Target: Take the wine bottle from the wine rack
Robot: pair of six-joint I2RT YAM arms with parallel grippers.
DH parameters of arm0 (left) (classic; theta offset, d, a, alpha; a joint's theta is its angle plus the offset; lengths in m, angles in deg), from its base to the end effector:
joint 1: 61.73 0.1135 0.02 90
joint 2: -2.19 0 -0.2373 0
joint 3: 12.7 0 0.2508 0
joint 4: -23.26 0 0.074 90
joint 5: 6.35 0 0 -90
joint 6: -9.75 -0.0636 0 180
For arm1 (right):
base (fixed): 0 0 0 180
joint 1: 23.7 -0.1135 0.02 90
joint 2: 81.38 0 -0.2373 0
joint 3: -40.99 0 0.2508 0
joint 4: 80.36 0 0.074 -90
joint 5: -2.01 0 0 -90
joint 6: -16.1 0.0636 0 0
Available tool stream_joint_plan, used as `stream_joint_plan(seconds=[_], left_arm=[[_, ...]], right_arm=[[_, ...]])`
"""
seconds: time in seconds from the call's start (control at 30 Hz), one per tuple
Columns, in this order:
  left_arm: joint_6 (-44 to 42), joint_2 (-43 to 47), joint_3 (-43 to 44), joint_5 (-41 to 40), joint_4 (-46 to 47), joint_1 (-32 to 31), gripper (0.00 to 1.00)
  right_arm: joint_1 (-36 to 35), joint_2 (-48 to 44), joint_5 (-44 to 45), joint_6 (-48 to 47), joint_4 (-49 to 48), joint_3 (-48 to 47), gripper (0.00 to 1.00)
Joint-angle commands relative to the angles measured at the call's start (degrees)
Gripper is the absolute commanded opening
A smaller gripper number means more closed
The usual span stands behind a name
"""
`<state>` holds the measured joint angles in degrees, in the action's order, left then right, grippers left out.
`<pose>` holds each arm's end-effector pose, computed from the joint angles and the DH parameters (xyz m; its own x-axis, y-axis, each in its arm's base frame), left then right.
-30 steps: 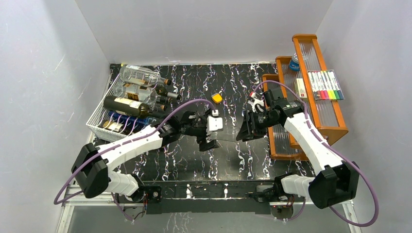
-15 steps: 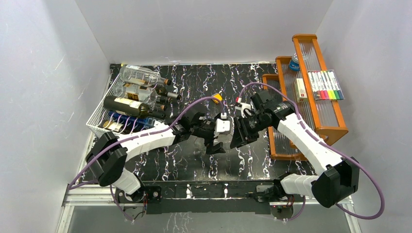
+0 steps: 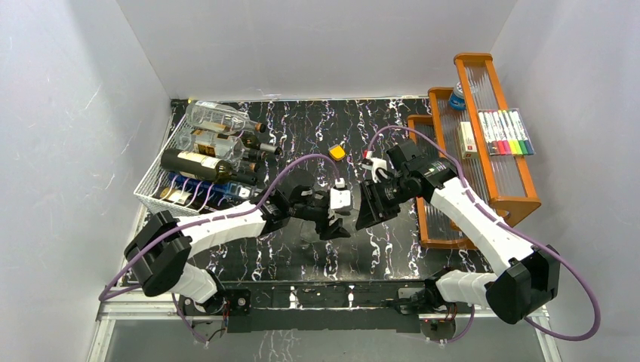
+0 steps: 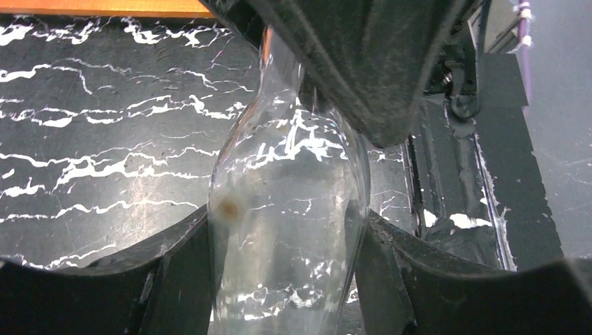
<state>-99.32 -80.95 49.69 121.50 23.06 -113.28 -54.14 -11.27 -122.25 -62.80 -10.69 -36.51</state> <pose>0.1822 -0.2923 0.2158 0.1083 0.2785 -0.9543 0.9939 -0.0516 0.0978 0.1947 0.1559 0.2569 -0.8730 -0.3285 -0.3605 -0.4855 0.6554 0.5786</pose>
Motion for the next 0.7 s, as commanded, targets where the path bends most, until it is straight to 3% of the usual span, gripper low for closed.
stream_joint_plan(seconds=[0.0,0.07,0.2,0.4,0.67], left_arm=[[4.5,3.6,-2.1,-2.7,9.5,0.2,0.11],[6.5,4.1,-3.5,-4.1,13.0,0.2,0.06],[10.6,4.5,-5.8,-7.4,18.3,0.2,0.01],[17.9,4.5,-5.5,-16.3,19.7,0.2,0.0],[23.7,4.3,-5.2,-21.4,20.7,0.1,0.0]], right_arm=[[0.2,-1.9,3.7,4.9,-5.1,-2.6,0.62],[0.2,-2.7,8.3,8.9,-7.7,-2.4,0.77],[0.2,-5.3,15.8,16.6,-14.0,-1.1,0.89],[0.2,-9.8,19.1,23.4,-28.0,5.7,0.88],[0.1,-6.9,21.6,23.5,-34.3,6.9,0.79]])
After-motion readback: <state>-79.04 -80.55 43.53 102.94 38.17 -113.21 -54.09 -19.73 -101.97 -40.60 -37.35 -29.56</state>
